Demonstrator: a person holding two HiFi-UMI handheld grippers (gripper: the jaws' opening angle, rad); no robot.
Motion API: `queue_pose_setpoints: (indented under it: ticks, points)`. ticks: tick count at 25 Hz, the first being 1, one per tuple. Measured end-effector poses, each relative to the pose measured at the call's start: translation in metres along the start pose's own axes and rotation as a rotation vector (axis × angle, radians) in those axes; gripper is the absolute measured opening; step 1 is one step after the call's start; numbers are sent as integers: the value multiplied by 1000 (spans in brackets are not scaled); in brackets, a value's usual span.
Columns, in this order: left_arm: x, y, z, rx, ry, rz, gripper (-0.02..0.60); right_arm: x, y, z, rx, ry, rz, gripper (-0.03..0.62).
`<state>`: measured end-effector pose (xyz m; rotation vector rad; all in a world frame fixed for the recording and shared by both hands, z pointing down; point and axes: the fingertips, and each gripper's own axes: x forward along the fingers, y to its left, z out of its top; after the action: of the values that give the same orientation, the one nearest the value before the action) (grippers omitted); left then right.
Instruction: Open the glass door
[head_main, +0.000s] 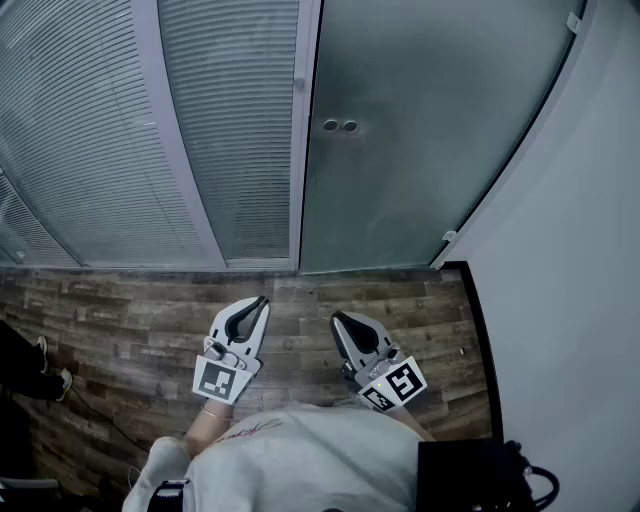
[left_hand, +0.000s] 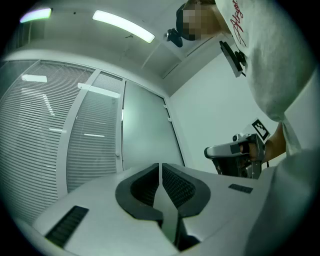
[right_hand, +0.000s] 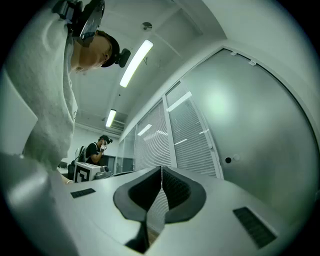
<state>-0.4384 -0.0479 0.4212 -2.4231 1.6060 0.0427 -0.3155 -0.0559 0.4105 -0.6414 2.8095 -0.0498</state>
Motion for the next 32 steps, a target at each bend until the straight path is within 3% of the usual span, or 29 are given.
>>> queue_pose_setpoints:
  ticks: [12,17,25,32]
  points:
    - [-5,10,-1,-6,-8,10,35,11,4,2,-5,-9,2,20]
    - [-4,15,-2,-14,-6,11,35,14,2,7,-65,-16,-18,20]
    - [6,32,-11,-15,6,19,35,30,-22,4,-17,-40,-60,20]
    - [35,61,-22,-43,7,25,35,58,-56,4,-40,-41,-99,20]
